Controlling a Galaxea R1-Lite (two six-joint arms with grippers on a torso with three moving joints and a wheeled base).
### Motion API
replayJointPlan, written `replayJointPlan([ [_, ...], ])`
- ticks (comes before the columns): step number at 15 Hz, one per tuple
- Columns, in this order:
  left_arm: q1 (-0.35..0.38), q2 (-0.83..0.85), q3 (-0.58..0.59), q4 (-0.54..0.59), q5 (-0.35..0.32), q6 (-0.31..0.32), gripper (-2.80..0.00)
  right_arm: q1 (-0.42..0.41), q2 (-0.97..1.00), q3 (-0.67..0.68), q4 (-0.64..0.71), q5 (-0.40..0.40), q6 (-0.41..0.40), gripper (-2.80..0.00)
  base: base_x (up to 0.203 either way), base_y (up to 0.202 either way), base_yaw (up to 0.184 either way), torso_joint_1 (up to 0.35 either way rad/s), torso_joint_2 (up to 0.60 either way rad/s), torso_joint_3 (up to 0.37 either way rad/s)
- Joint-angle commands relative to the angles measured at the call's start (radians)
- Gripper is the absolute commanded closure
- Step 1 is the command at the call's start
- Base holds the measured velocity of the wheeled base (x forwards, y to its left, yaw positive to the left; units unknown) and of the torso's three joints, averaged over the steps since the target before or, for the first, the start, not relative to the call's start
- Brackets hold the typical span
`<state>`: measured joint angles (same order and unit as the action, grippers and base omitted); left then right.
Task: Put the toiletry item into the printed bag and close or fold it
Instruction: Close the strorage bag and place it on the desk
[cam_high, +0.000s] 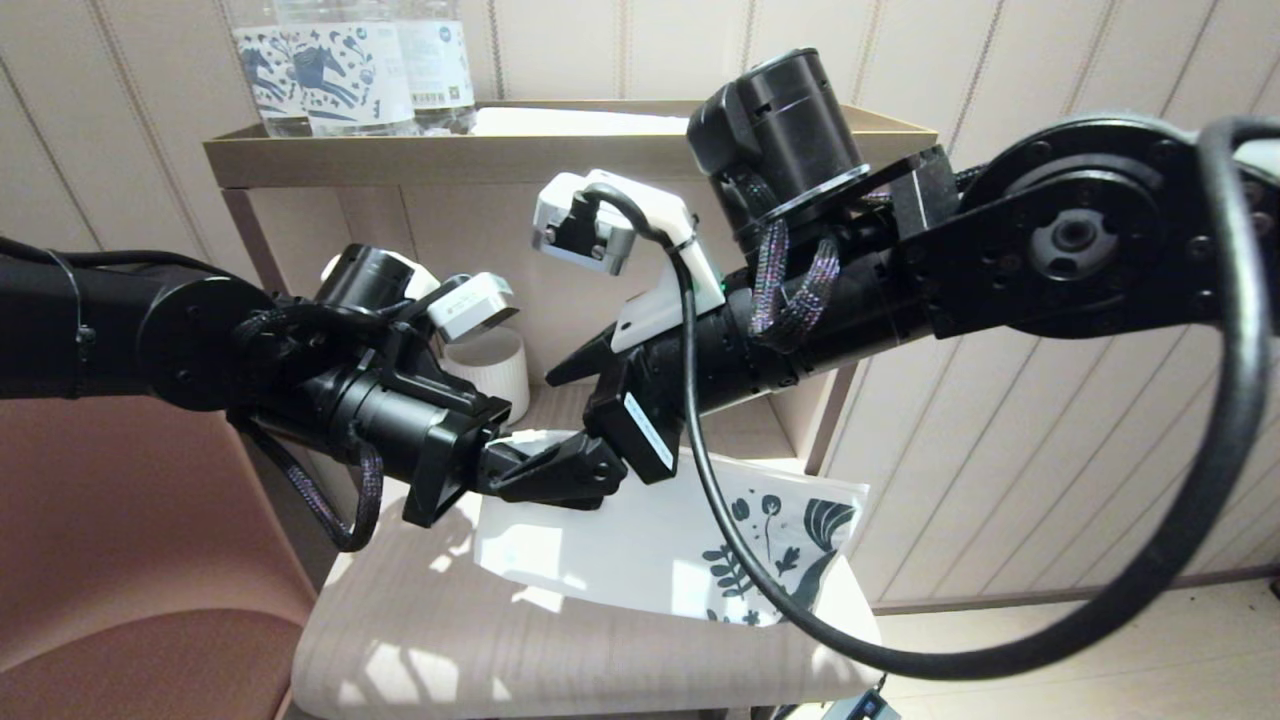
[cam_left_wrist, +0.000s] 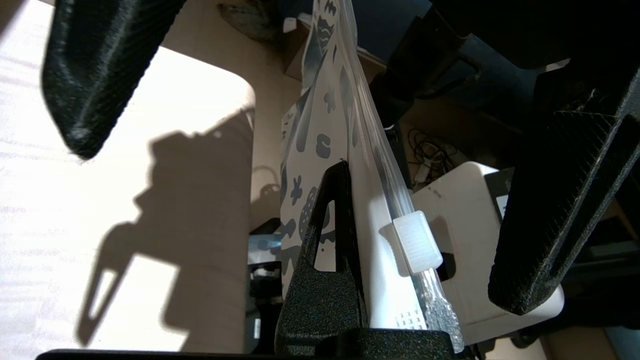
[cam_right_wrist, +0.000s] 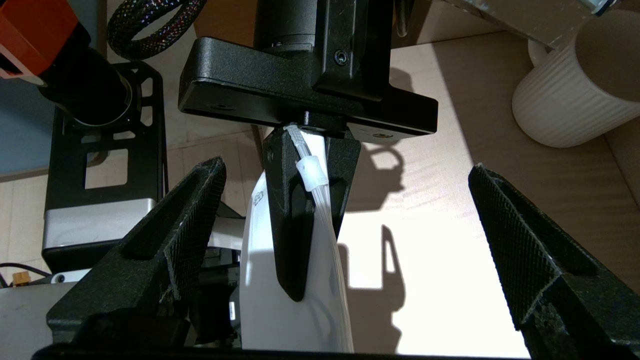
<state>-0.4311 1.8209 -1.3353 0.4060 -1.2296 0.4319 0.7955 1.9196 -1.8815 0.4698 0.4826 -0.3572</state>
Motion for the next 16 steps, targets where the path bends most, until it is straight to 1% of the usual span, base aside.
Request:
replayJointPlan([
  [1, 0.000, 0.000, 0.000, 0.002, -0.007, 0.002, 0.00, 0.001, -0.001, 0.001, 0.003, 0.004, -0.002, -2.80, 0.000, 0.000, 0.000, 0.000, 0.00, 0.000],
  [8, 0.000, 0.006, 0.002, 0.001, -0.007, 0.007, 0.00, 0.002, -0.007, 0.005, 0.003, 0.004, -0.005, -2.80, 0.000, 0.000, 0.000, 0.000, 0.00, 0.000],
  [9, 0.001, 0.006, 0.001, 0.002, -0.008, 0.007, 0.00, 0.003, -0.014, 0.007, 0.003, 0.002, -0.006, -0.06, 0.000, 0.000, 0.000, 0.000, 0.00, 0.000],
  [10, 0.002, 0.005, 0.001, 0.002, -0.008, 0.007, 0.00, 0.006, -0.022, 0.007, 0.004, 0.002, -0.008, 0.00, 0.000, 0.000, 0.000, 0.000, 0.00, 0.000],
  [16, 0.002, -0.005, 0.004, 0.002, -0.008, 0.007, 0.00, 0.010, -0.024, 0.047, 0.003, 0.002, -0.015, 0.00, 0.000, 0.000, 0.000, 0.000, 0.00, 0.000],
])
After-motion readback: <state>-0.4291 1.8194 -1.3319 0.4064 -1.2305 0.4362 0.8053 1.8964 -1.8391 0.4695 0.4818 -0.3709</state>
